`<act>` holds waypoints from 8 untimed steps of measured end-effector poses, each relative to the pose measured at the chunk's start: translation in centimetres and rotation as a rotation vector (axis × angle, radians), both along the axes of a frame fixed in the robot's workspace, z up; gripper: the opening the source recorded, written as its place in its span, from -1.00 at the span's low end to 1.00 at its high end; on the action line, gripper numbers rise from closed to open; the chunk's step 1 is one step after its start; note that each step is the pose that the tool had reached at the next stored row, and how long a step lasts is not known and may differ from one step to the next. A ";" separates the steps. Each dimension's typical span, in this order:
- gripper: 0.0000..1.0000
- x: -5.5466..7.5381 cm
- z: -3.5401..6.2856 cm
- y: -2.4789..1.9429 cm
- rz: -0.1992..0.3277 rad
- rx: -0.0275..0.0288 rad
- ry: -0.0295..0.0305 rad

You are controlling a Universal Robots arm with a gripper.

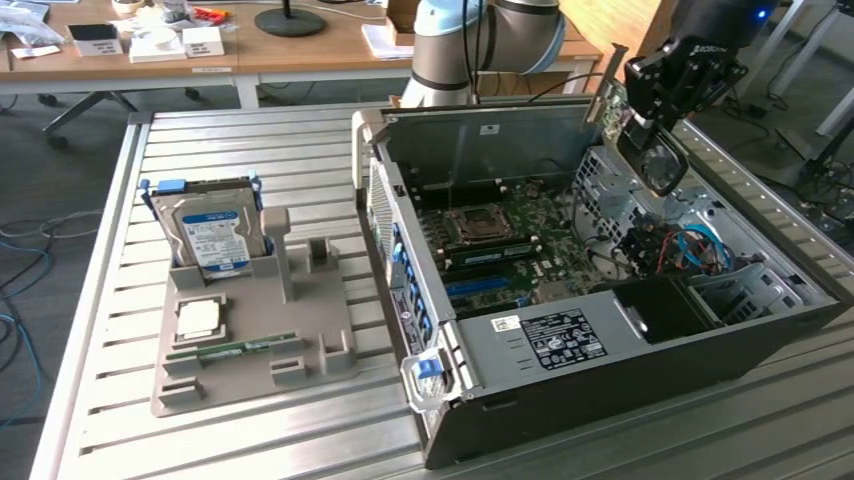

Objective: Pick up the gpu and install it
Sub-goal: 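Insert the gpu into the slot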

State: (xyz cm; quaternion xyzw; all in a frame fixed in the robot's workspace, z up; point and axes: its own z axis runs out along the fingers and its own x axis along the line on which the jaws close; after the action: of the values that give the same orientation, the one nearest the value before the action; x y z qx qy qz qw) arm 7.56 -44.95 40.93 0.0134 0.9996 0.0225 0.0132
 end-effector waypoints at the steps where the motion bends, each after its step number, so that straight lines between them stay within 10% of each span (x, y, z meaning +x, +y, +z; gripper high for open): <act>1: -0.47 0.0 0.00 0.00 0.000 -0.0001 0.0000; 8: -0.47 0.0 0.00 0.00 0.000 0.0000 0.0000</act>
State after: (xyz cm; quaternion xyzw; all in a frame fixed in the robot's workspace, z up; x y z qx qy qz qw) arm 7.56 -44.96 40.93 0.0133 0.9996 0.0225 0.0131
